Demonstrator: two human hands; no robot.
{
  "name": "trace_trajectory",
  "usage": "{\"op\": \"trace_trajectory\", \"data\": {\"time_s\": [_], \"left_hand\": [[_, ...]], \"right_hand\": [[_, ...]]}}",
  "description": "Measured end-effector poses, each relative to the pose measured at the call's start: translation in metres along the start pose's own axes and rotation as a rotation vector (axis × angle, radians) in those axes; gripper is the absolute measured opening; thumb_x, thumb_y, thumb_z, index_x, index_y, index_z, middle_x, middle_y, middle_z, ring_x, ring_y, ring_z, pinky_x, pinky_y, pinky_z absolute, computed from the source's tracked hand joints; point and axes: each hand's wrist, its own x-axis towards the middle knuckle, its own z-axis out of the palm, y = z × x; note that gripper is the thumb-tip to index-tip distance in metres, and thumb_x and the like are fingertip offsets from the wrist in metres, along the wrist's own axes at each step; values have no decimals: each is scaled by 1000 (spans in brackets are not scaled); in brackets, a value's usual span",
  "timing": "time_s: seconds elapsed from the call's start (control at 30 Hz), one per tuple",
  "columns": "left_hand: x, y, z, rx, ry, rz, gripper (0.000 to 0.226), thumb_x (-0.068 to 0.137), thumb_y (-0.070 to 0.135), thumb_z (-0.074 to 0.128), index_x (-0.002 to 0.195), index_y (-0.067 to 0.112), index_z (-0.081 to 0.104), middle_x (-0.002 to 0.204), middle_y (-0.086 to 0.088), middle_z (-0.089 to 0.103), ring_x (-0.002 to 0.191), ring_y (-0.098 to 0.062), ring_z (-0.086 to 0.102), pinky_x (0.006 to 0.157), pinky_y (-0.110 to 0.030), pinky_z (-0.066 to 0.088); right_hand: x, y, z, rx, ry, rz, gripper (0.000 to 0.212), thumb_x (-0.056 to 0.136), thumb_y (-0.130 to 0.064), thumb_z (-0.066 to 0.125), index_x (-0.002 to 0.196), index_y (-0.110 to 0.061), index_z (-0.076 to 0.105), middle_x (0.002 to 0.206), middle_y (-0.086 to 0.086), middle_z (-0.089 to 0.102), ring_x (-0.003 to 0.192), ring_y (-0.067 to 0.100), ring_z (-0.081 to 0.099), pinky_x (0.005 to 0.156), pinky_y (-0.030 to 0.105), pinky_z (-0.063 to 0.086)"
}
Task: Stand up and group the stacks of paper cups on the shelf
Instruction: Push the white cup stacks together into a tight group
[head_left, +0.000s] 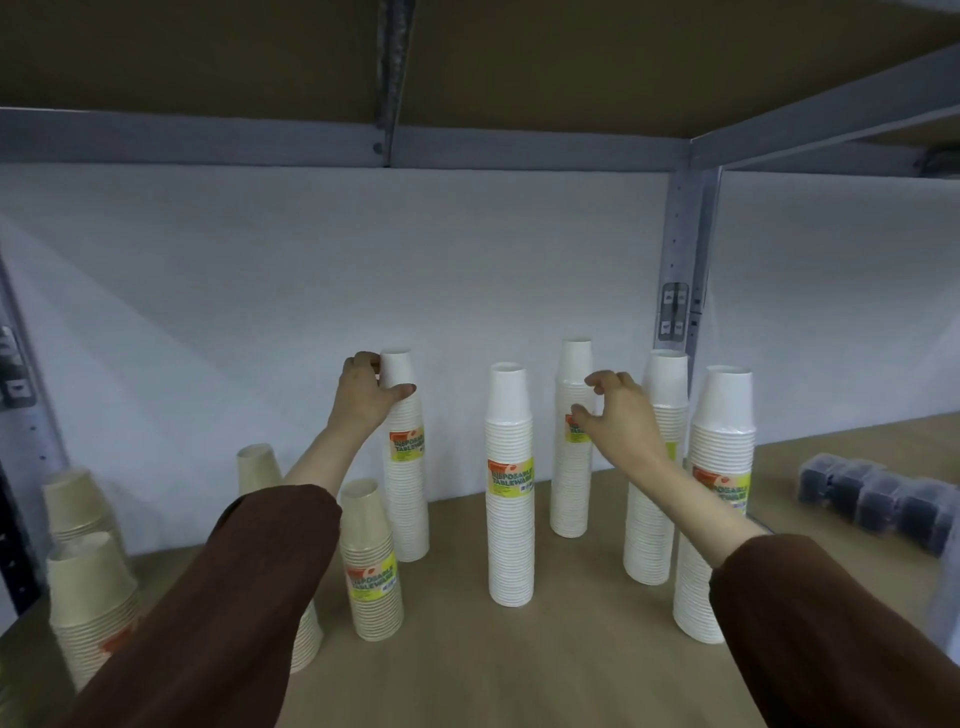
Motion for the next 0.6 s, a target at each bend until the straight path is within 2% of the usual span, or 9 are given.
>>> {"op": "trace_trajectory", "data": {"time_s": [0.17, 0.4, 0.6], "left_hand": [[-1, 3, 1, -6, -31, 3, 58, 81, 12, 66, 130, -2, 38, 133, -22, 44, 120, -36, 47, 102, -44, 39], [-3, 3, 4, -10, -74, 34, 54, 86, 9, 59, 134, 1, 36, 137, -19, 45, 123, -33, 47, 103, -42, 38], [-4, 0, 5, -33, -62, 32, 53, 88, 11, 56, 136, 3, 34, 140, -17, 44, 126, -31, 45, 105, -41, 38]], "right_hand": [[-29, 16, 19, -18, -39, 37, 40, 85, -14, 57, 122, -1, 50, 119, 20, 56, 109, 33, 53, 94, 38, 43], [-68, 43, 54, 16, -161, 159, 42, 86, -13, 56, 125, -1, 48, 127, 17, 52, 119, 29, 48, 98, 31, 39], [-94, 64, 75, -38, -256, 250, 41, 88, -12, 52, 127, 0, 46, 129, 15, 51, 119, 27, 48, 96, 29, 39]]}}
